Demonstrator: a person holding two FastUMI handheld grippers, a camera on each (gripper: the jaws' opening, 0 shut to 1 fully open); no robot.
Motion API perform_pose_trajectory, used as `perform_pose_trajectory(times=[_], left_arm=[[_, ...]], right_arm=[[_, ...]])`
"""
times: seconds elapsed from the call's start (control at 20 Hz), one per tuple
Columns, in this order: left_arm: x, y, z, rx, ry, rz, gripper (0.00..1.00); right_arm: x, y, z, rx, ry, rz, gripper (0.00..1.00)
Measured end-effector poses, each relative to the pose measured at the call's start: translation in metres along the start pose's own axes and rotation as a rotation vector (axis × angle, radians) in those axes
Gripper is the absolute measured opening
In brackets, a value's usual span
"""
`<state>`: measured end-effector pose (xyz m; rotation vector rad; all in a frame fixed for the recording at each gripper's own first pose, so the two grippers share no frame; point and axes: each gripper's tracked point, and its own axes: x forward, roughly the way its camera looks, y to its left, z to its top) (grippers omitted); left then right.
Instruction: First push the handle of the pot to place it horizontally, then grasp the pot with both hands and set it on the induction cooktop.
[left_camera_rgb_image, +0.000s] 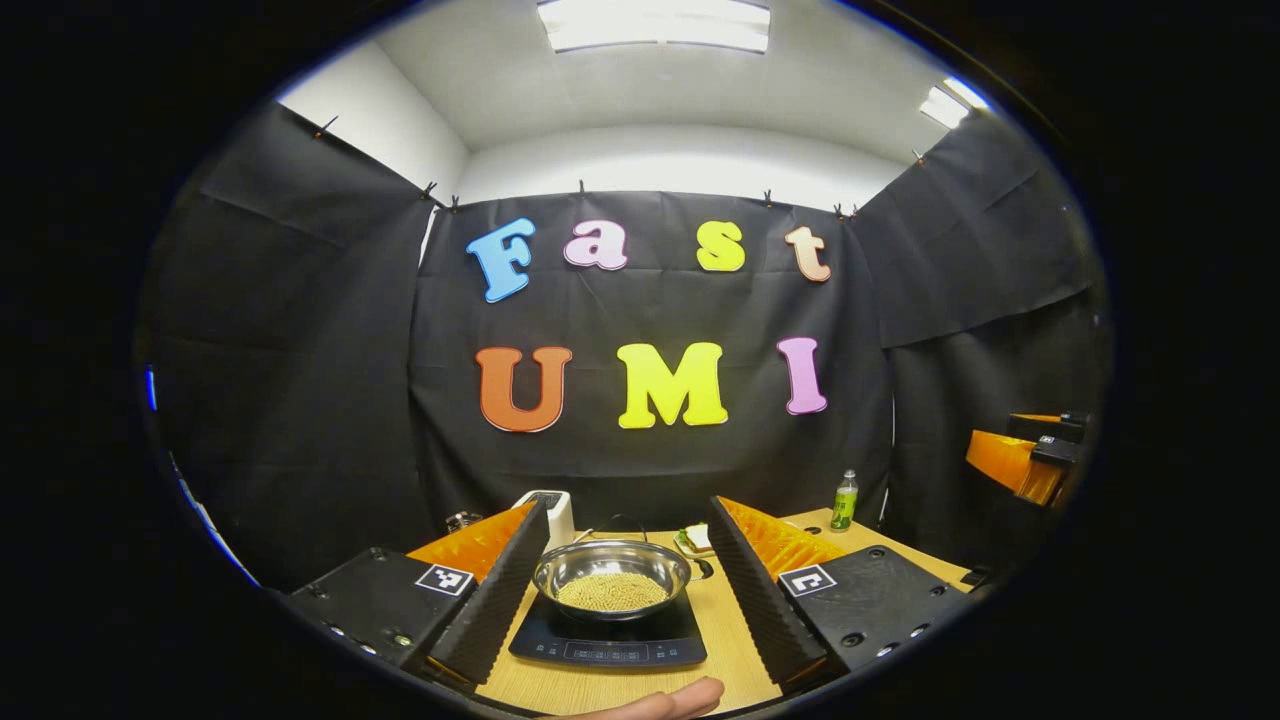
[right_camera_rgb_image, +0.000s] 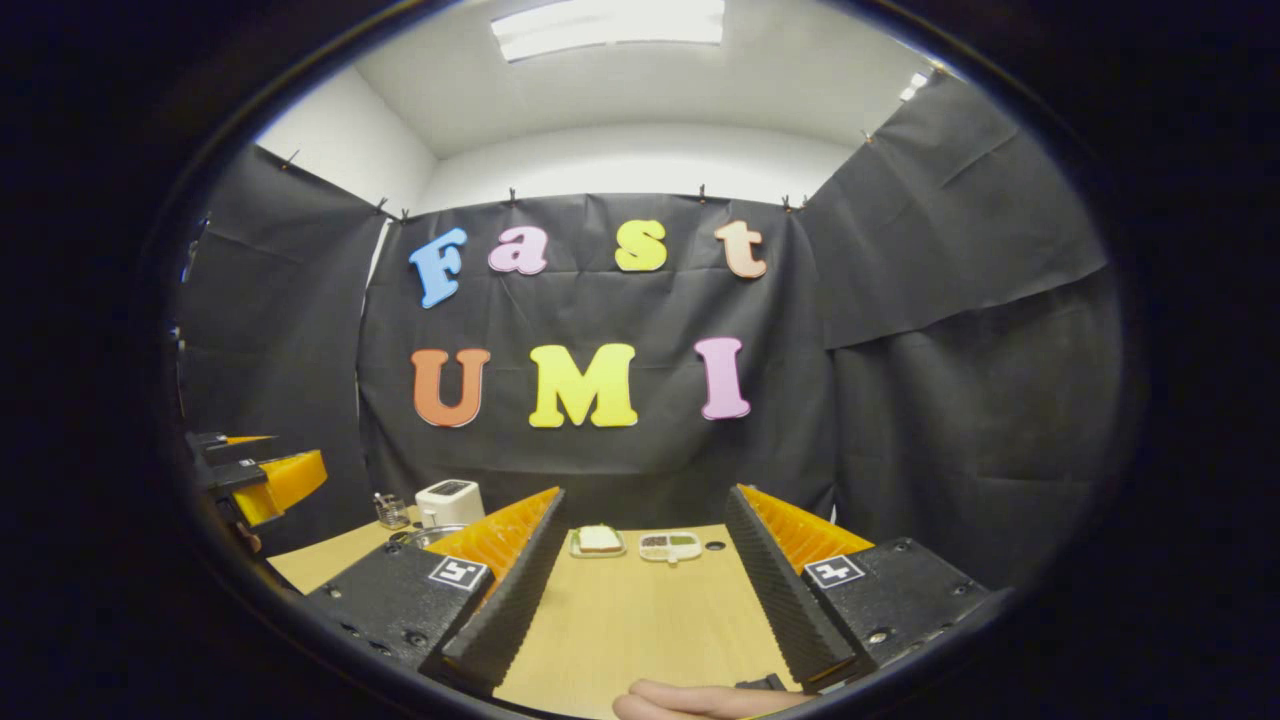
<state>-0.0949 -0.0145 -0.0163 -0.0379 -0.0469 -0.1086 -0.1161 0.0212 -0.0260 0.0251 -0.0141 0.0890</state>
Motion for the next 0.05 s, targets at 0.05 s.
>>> perform_pose_trajectory(times=[0.05], left_arm=[[0.0001, -0.0004, 0.0, 0.001, 0.0, 0.0, 0.95]], right_arm=[[-0.0007, -0.001, -0.0006, 0.003, 0.001, -0.001, 1.0]])
